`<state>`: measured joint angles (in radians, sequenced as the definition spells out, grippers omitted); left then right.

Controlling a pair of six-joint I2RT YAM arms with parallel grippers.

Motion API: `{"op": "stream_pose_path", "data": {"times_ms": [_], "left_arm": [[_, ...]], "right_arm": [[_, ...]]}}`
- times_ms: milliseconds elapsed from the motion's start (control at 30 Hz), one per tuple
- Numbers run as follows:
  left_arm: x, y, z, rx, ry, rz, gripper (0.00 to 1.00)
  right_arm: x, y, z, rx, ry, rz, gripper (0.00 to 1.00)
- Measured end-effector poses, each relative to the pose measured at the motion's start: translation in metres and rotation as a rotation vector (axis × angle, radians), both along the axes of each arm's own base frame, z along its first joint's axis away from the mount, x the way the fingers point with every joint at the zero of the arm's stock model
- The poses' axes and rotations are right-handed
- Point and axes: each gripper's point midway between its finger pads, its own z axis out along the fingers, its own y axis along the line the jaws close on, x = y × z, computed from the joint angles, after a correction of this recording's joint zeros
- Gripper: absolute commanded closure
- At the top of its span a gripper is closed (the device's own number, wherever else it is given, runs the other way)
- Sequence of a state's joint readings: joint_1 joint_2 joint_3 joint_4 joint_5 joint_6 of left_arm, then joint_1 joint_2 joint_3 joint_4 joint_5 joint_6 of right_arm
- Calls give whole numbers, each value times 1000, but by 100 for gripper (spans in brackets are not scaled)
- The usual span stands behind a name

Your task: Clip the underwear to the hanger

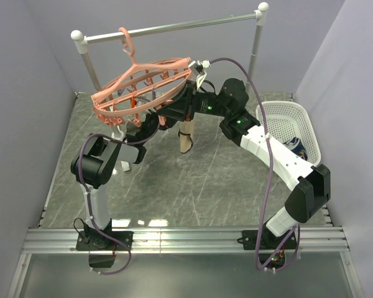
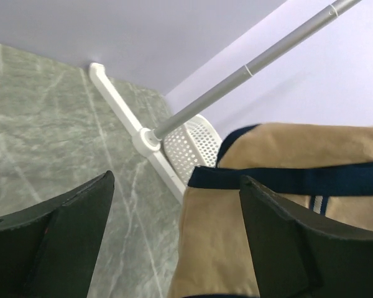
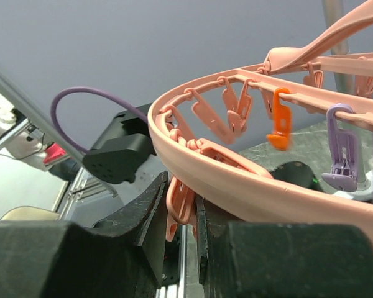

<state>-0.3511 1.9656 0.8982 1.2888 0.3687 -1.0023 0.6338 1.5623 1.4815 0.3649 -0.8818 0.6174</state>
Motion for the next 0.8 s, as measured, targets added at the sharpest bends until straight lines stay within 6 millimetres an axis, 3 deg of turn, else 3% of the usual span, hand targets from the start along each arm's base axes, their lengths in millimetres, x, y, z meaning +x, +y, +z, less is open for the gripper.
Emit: {"op": "stream_pose_path", "data": {"times_ms": [33,133,233,367,467,600,700,800], "left_arm": [[2,-5,0,-9,3,-9,16],[5,-19,0,-30,9,-39,40],[3,-31,-3,-57,37,-82,52],[0,-38,-22,-133,158,-147,87],[-2,-34,-48,-149,263,-142,91],[-10,-28,-65,-150,326,-133,92],[-16,-26,-68,-136,330,-131,93],[-19,-25,-58,-112,282,-138,93]], "right_arm": [[-1,0,0,0,-1,4,100],[-1,1,3,4,-4,12,100],[-1,2,4,8,-6,17,100],[-1,2,4,9,-4,19,100],[-1,2,4,10,1,19,100],[2,1,4,12,4,15,100],[4,2,3,11,10,11,100],[6,2,2,12,14,0,100]]}}
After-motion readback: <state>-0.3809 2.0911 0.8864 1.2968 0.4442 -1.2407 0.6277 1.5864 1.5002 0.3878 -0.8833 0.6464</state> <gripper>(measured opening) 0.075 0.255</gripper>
